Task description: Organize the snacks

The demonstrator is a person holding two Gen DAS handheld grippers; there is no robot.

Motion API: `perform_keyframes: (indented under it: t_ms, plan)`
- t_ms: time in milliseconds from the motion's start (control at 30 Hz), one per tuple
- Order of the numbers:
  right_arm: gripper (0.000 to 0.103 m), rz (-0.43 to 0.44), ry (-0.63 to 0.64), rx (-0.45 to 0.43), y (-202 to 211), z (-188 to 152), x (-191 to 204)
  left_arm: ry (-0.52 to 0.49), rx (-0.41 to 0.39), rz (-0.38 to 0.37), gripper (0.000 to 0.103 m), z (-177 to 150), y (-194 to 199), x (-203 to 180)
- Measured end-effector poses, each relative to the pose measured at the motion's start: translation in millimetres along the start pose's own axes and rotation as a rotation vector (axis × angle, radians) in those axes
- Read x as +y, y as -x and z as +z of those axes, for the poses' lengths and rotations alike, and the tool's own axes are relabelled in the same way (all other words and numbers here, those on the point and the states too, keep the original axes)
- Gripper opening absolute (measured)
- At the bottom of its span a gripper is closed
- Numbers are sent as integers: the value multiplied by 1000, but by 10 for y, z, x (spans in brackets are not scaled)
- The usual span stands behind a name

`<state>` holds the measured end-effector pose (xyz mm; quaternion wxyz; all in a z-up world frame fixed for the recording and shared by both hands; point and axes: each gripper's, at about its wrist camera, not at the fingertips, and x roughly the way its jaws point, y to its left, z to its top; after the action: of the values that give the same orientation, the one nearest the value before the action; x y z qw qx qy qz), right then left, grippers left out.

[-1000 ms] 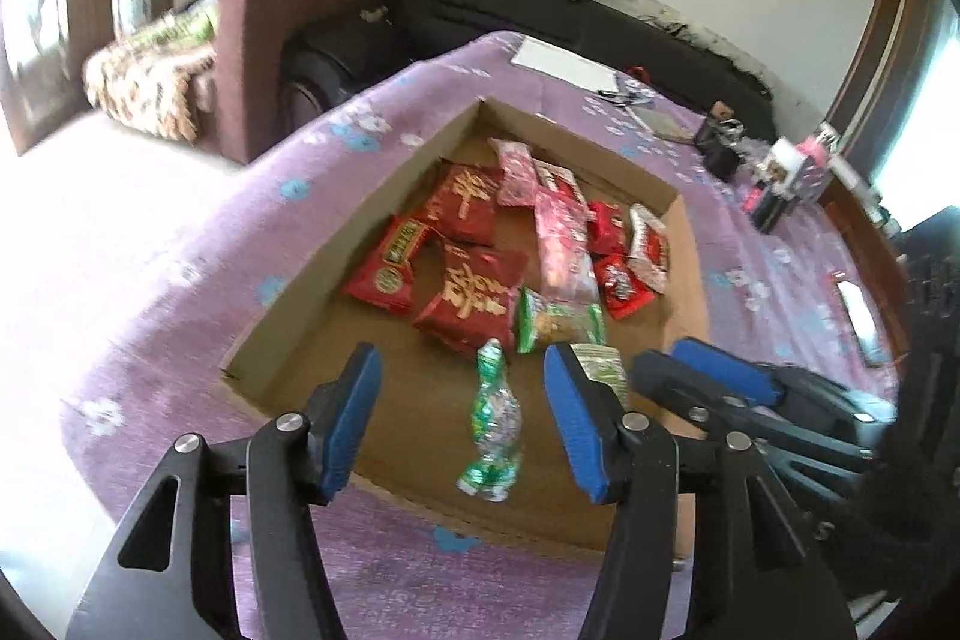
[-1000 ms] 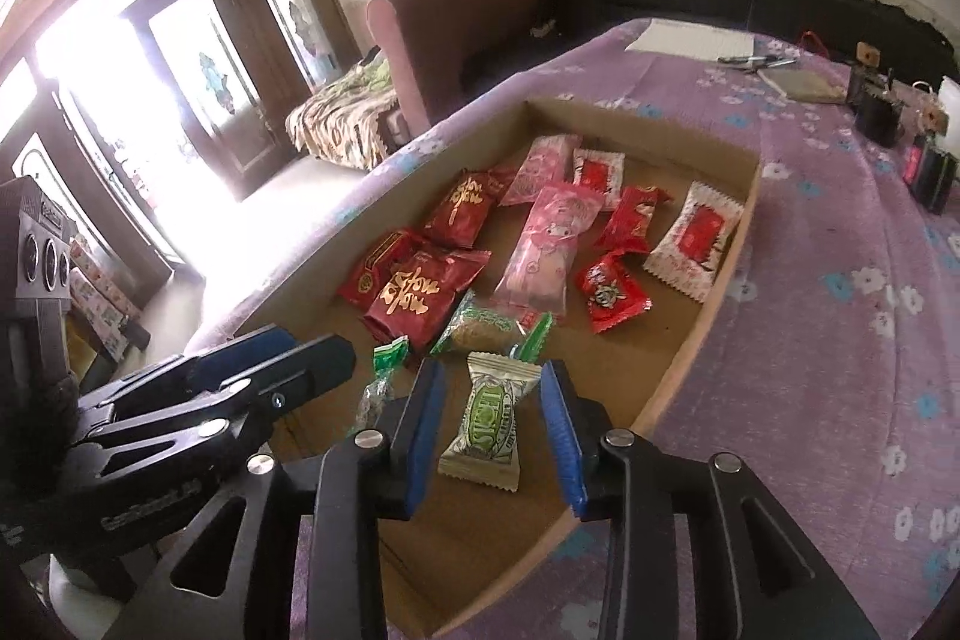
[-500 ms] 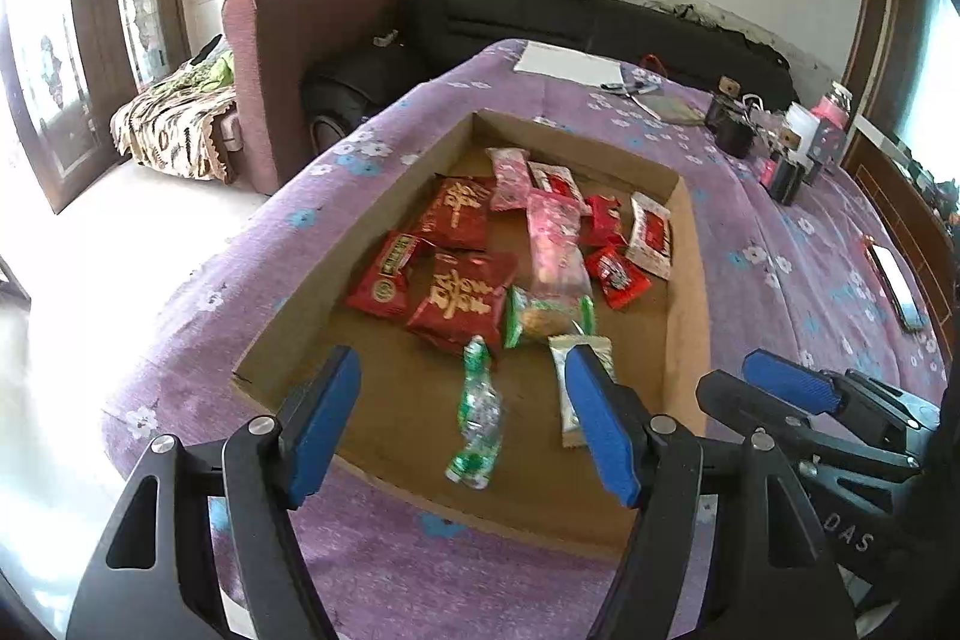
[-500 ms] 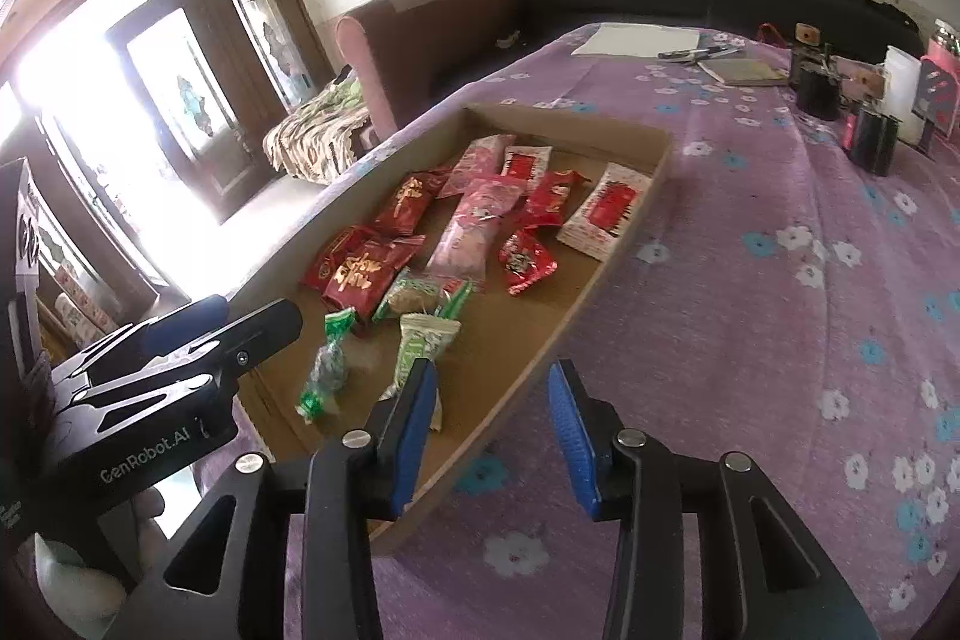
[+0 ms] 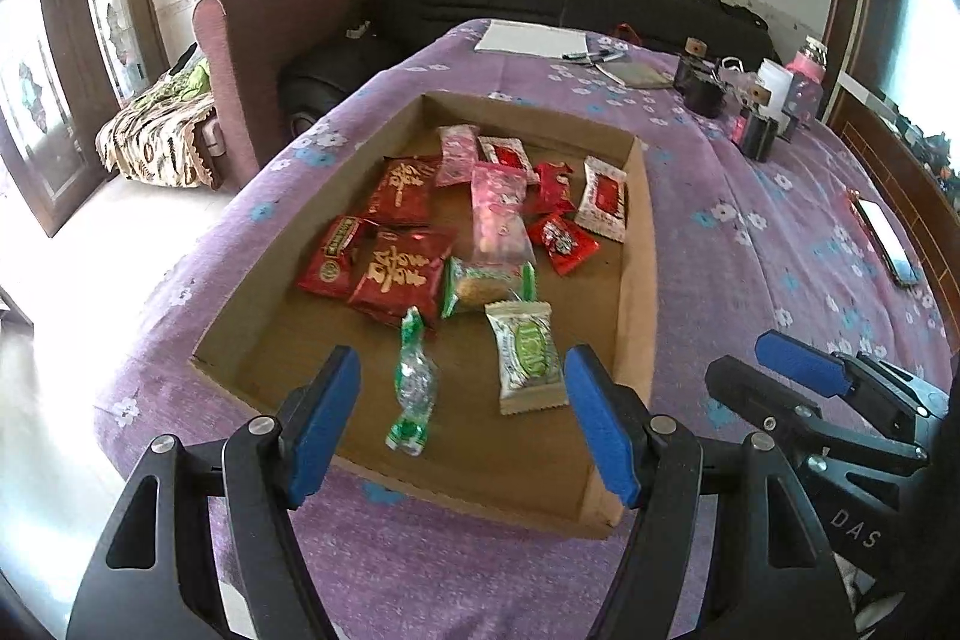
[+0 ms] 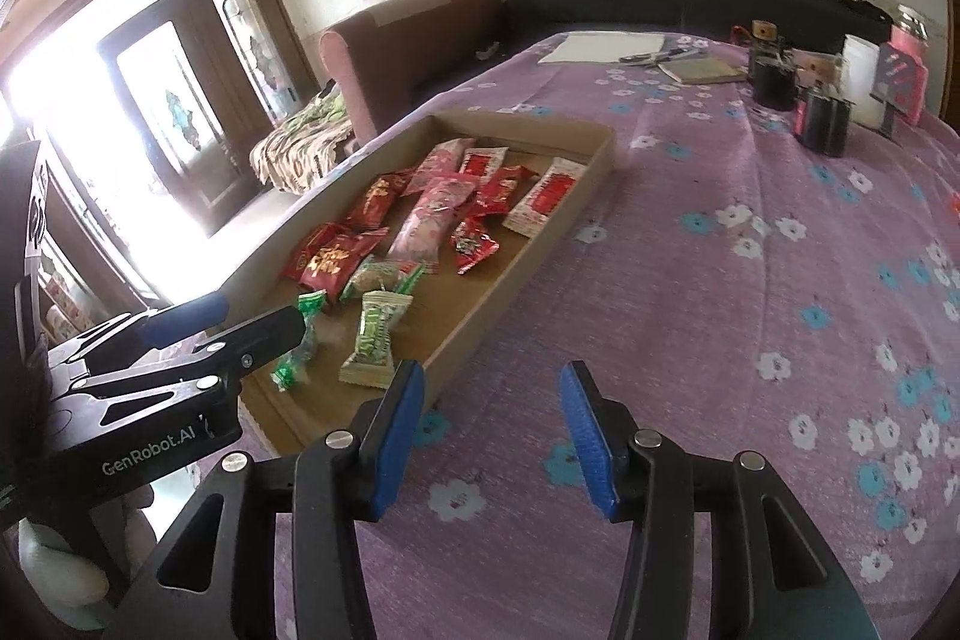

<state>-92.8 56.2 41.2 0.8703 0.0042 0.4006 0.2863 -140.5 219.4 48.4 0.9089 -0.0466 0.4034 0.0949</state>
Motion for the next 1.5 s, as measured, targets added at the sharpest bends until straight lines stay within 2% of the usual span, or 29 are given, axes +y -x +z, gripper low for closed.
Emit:
perform_keyframes:
  t_ms: [133, 367, 500, 633, 700, 800, 867, 933, 1000, 1067, 1167, 1267, 1333, 1433, 1500]
  plan:
    - [54, -7, -17, -8, 60, -51, -68, -20, 15, 1, 71, -27, -2, -83]
    - [54, -16, -44, -15, 165, -153, -140, -52, 75, 28, 71, -103, -33, -190]
    - [54, -21, -48, -30, 279, -214, -129, -55, 37, 22, 71, -147, 121, -199]
    - [54, -31, -46, -62, 463, -260, -82, -40, -116, 24, 71, -152, 523, -155]
    - [54, -37, -48, -88, 597, -279, -56, -35, -245, 42, 71, -160, 838, -120]
    - [54, -45, -51, -135, 822, -273, -33, -16, -453, 65, 94, -207, 1327, -53]
    - [55, -49, -55, -170, 976, -251, -16, -1, -587, 67, 103, -248, 1631, -6]
    - [58, -61, -49, -209, 1138, -220, 10, 16, -705, 74, 103, -305, 1906, 44]
    - [59, -71, -40, -252, 1317, -171, 54, 27, -766, 93, 103, -322, 2065, 79]
    - [59, -70, -33, -293, 1500, -97, 98, 25, -782, 115, 103, -284, 2159, 102]
    - [60, -81, -17, -345, 1744, 62, 165, 17, -760, 132, 103, -150, 2236, 142]
    - [64, -77, 20, -406, 2084, 323, 301, 29, -743, 83, 103, 38, 2351, 232]
    - [76, -52, 34, -434, 2300, 515, 383, 53, -726, 46, 103, 206, 2462, 328]
    - [82, 4, 48, -455, 2572, 820, 511, 74, -684, -21, 103, 540, 2670, 466]
    - [85, 8, 62, -463, 2671, 982, 591, 79, -658, -58, 103, 780, 2805, 553]
